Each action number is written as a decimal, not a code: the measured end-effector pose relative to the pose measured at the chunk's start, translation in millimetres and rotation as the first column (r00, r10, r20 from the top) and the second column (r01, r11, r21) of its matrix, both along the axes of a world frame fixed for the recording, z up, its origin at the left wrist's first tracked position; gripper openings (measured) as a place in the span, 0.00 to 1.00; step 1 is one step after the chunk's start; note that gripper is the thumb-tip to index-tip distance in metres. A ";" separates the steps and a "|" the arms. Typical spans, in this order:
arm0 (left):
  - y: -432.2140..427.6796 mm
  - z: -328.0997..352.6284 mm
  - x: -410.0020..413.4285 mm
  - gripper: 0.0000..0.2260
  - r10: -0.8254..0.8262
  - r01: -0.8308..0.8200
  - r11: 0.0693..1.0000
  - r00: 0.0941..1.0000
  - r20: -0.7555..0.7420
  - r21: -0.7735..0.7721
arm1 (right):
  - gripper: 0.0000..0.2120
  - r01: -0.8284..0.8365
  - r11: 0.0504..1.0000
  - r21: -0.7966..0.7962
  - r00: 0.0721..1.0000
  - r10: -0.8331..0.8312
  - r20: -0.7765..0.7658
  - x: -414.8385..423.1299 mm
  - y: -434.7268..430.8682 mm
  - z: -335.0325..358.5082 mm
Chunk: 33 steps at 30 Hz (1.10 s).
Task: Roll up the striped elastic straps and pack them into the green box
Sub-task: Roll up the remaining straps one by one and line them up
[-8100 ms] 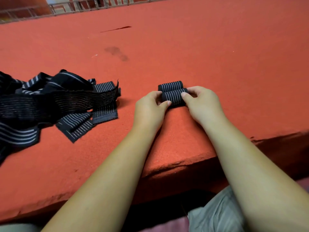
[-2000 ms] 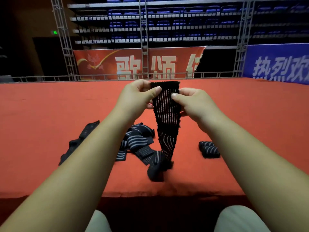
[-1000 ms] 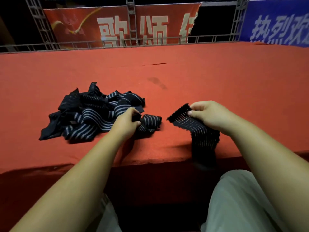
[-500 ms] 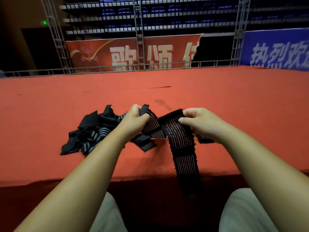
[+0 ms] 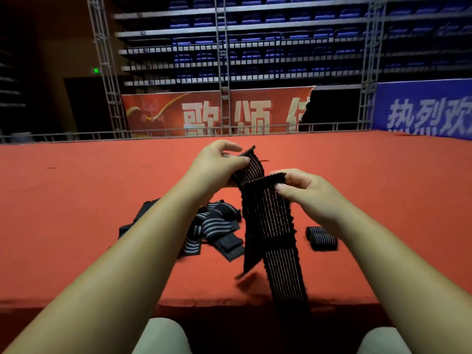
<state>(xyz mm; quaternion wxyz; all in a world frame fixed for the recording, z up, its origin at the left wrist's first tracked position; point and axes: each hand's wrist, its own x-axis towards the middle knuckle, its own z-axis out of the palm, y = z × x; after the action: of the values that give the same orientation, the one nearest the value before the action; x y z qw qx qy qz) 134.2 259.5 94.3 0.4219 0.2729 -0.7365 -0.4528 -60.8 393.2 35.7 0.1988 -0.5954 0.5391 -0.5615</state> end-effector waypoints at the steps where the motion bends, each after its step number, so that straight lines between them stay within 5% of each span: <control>1: 3.7 4.2 -1.1 0.11 0.005 -0.005 1.000 1.000 0.000 0.021 | 0.11 -0.028 1.000 -0.002 1.000 0.028 0.010 4.2 0.6 3.2; 5: 14.4 12.2 -2.7 0.08 -0.056 0.057 0.985 0.998 -0.012 0.160 | 0.11 -0.068 0.998 0.003 0.995 0.068 -0.075 17.3 2.4 9.9; 10: 13.9 14.3 -2.5 0.09 -0.067 0.088 0.964 0.994 -0.090 0.250 | 0.06 0.117 0.985 -0.127 0.956 -0.147 -0.255 18.9 9.0 22.3; 15: 24.5 19.0 0.8 0.14 -0.178 0.227 0.891 0.971 -0.159 0.392 | 0.07 0.033 0.999 -0.041 0.956 -0.044 -0.291 24.5 5.6 25.7; 18: 24.2 18.9 1.1 0.15 -0.223 0.317 0.850 0.940 -0.259 0.420 | 0.08 0.020 0.999 -0.048 0.971 -0.030 -0.239 25.8 5.1 28.0; 20: 21.2 17.7 1.8 0.12 -0.218 0.287 0.895 0.949 -0.228 0.340 | 0.09 -0.023 0.998 -0.064 0.983 0.011 -0.186 26.6 6.1 29.4; 25: 15.2 14.1 6.2 0.24 -0.275 0.318 0.892 0.946 -0.172 0.321 | 0.12 -0.101 0.994 -0.042 0.989 0.096 -0.108 31.7 13.7 32.8; 33: 10.8 4.2 7.3 0.20 -0.267 0.276 0.917 0.961 -0.072 0.289 | 0.10 -0.136 0.990 -0.027 0.991 0.136 0.005 27.1 13.5 26.6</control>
<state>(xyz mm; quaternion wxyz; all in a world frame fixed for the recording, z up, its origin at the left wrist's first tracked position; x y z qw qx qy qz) 141.5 270.3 98.5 0.3206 0.2212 -0.6844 -0.6163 -33.7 406.7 62.3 0.2304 -0.6317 0.4888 -0.5558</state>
